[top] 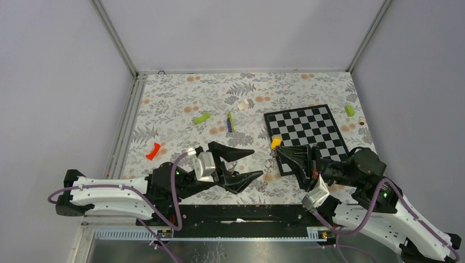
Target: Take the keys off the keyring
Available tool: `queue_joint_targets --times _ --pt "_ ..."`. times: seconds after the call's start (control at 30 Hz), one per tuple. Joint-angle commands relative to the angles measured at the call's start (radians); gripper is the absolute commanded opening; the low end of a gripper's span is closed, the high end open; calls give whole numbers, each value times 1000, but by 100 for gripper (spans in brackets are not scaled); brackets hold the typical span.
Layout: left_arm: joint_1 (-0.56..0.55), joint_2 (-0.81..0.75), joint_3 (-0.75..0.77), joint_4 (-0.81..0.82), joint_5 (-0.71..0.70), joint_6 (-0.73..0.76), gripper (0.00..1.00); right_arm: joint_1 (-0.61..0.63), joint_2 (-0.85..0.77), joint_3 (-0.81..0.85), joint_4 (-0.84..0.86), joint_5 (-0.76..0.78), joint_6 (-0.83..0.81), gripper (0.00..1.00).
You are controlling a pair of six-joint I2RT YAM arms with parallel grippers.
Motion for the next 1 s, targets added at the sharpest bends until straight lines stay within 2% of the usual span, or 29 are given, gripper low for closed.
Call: queue_joint_targets --times 0.0,0.17,0.23,0.47,0.63,0.8,0.97 --pt "-2 3 -6 91 31 -38 60 1 10 57 12 -6 -74 0" --pt "-2 43 2 106 4 -43 52 1 19 73 6 -16 -96 0" --pt "-2 63 9 109 -14 -39 51 1 22 78 6 -26 -92 0" --pt "-1 104 25 138 -68 -24 55 1 21 97 -16 -69 -76 0" --pt "-1 102 41 139 -63 -5 59 1 23 111 -50 -97 -69 0" --pt "-1 91 42 139 -59 -2 60 1 21 111 -67 -105 -63 0" --pt "0 106 51 144 -42 -9 48 1 26 110 -69 -112 -55 0"
